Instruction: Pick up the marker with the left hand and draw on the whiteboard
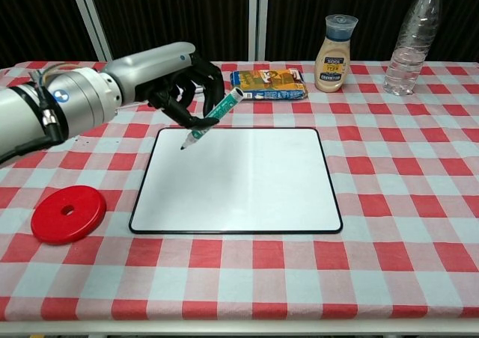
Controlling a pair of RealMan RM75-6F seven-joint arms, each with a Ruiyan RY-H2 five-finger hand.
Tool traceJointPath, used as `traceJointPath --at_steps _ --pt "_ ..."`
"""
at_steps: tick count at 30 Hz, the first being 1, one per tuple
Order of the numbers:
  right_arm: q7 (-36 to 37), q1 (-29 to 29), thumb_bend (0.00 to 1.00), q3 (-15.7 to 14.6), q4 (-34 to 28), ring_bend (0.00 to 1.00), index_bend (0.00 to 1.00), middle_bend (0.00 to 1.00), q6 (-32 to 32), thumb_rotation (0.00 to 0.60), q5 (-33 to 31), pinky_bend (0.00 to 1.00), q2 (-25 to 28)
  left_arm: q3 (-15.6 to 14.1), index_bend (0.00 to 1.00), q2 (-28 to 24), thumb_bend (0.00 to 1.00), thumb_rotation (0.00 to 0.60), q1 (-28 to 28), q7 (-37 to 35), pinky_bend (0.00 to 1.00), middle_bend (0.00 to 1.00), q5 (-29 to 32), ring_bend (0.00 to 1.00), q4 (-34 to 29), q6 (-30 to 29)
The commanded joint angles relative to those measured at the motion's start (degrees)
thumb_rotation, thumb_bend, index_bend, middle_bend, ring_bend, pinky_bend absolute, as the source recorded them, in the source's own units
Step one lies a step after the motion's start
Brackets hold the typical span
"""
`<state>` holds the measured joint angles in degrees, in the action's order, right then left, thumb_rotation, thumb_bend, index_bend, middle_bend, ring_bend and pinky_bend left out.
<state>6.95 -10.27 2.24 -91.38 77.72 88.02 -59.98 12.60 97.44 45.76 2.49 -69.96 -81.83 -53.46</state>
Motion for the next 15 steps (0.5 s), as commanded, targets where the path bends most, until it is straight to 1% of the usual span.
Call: traceJointPath --at_steps 1,6,15 --pt "-0.10 0.07 0.17 0.03 -0.13 0.00 0.00 0.03 -0.04 0.600 -0.27 0.00 0.09 -1.33 0.59 3.72 0.38 0.600 0.95 -5.10 0.90 0.60 -3.92 0.72 6.47 0.85" --pt "-0.29 0.07 0.17 -0.04 -0.29 0.00 0.00 0.03 -0.24 0.600 -0.49 0.00 0.13 -2.93 0.59 5.40 0.38 0.600 1.35 -7.57 0.90 0.60 -6.35 0.72 12.67 1.42" --pt "-1.08 -0.36 0.17 0.10 -0.79 0.00 0.00 0.03 -0.79 0.600 -0.68 0.00 0.04 -3.48 0.59 6.53 0.38 0.600 1.41 -11.52 0.89 0.60 -7.99 0.72 17.95 1.50"
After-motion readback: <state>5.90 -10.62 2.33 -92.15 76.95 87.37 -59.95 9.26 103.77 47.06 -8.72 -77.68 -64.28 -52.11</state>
